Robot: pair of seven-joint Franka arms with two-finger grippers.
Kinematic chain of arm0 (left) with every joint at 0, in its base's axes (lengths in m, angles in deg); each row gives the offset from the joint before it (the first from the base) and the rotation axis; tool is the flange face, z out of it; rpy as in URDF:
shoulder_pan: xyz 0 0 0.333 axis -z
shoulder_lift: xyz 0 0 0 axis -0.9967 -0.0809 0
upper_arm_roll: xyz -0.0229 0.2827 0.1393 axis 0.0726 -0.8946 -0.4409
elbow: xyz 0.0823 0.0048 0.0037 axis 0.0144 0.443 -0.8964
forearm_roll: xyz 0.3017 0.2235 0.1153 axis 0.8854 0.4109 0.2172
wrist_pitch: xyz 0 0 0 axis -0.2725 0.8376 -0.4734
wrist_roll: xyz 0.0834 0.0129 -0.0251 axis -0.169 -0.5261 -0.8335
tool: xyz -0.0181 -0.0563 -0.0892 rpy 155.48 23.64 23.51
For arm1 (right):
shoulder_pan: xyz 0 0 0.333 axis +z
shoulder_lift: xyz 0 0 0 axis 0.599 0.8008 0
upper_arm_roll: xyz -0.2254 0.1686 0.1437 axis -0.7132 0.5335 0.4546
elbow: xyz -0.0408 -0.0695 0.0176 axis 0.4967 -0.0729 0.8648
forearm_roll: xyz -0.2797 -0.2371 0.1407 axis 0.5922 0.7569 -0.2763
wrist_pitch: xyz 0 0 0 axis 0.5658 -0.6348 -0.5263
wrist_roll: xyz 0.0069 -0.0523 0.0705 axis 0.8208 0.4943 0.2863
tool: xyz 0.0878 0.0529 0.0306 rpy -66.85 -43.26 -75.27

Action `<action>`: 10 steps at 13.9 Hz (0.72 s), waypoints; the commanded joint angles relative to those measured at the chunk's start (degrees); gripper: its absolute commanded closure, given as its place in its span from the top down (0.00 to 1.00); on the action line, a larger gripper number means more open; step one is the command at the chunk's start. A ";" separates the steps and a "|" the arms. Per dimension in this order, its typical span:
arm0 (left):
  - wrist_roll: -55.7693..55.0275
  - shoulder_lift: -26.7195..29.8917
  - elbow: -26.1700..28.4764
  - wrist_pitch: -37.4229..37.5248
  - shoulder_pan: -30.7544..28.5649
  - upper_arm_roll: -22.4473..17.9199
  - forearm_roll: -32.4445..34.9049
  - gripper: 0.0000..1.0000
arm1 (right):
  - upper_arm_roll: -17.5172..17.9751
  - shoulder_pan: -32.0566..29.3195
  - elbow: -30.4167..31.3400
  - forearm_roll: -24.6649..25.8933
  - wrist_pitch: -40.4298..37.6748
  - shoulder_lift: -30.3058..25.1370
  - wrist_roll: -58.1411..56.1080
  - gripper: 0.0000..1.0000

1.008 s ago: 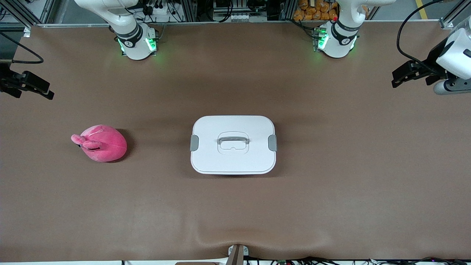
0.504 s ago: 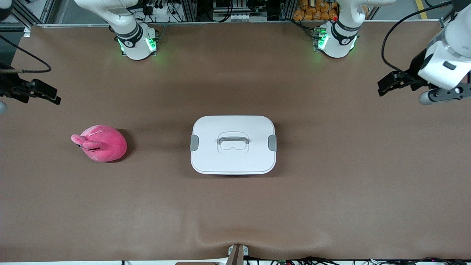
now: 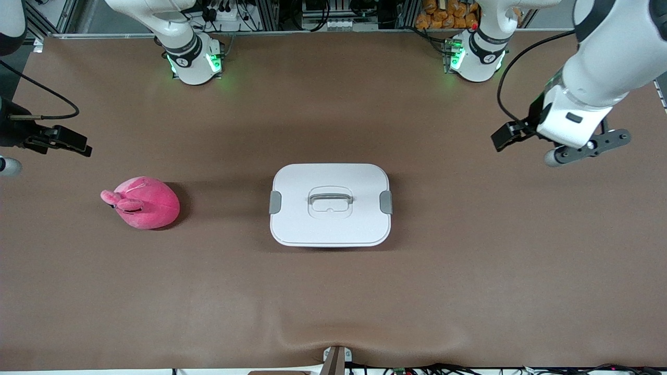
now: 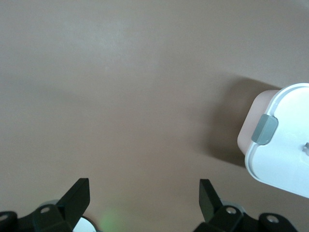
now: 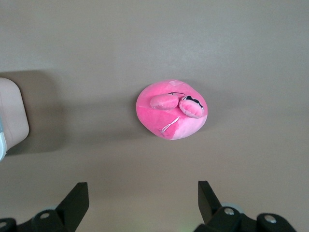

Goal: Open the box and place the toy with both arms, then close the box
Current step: 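Move the left gripper to the lid handle while the right gripper reaches the toy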

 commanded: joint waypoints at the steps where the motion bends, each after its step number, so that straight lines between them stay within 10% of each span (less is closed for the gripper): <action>1: -6.25 -2.29 -1.76 -1.25 0.12 2.35 0.27 1.00 | 0.08 0.58 -1.05 0.66 -0.60 1.00 0.01 1.00; 10: -23.40 -7.64 -1.85 -7.40 6.09 4.03 0.62 1.00 | 0.17 2.69 -1.14 0.93 -1.56 4.08 0.62 1.00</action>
